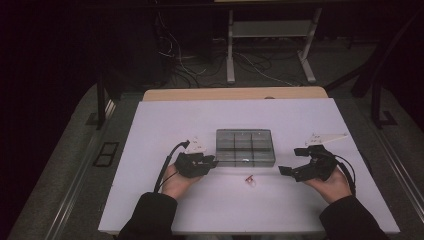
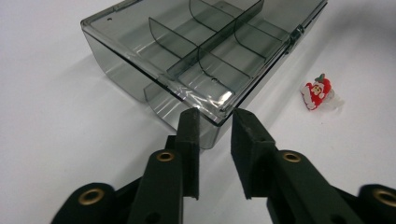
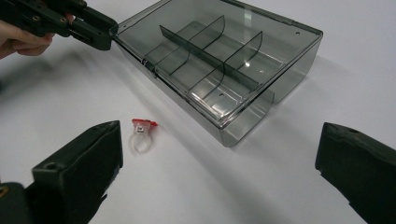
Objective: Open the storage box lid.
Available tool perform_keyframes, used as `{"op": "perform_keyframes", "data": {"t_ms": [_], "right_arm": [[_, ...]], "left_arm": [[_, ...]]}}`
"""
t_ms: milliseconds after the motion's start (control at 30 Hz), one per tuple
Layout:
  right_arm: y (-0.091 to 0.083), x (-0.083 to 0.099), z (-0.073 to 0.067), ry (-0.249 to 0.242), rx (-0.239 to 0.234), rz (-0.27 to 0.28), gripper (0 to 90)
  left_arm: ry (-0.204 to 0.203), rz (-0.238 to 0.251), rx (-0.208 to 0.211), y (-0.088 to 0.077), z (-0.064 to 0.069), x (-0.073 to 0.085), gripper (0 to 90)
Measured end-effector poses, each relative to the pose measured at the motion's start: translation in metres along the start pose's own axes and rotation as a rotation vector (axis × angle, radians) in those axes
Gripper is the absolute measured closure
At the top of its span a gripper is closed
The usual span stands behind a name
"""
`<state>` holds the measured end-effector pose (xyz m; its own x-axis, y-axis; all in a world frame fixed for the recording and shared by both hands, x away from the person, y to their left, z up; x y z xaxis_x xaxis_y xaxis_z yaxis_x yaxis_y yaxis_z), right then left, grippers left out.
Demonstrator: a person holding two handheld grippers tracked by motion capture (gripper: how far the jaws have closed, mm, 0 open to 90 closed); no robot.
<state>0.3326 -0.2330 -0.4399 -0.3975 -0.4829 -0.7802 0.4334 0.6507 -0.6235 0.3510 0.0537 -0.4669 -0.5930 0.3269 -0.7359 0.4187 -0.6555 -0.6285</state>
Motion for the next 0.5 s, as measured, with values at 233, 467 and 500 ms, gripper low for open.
{"op": "perform_keyframes", "data": {"t_ms": [233, 467, 500], "right_arm": [[0.003, -0.003, 0.007, 0.002, 0.003, 0.031, 0.7], [0.003, -0.003, 0.014, 0.024, 0.01, 0.045, 0.7], [0.003, -0.003, 0.014, 0.024, 0.012, 0.049, 0.7]], "left_arm": [[-0.001, 0.005, -0.005, -0.002, 0.0, 0.0, 77.6], [-0.029, 0.009, 0.005, -0.002, 0.0, -0.001, 78.9], [-0.027, 0.003, 0.004, -0.002, 0.0, 0.0, 78.4]]}}
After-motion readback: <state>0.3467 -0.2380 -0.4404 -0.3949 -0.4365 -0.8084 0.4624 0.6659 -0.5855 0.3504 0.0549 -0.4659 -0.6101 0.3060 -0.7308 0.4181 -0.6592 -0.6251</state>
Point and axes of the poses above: each handheld gripper's, and its own axes: y roughly forward along the jaws, x roughly out of its underside, z roughly to its right, the point moved 7 cm from there along y, roughly forward along the jaws, and after that the axes turned 14 degrees about -y, right-handed, at the moved point
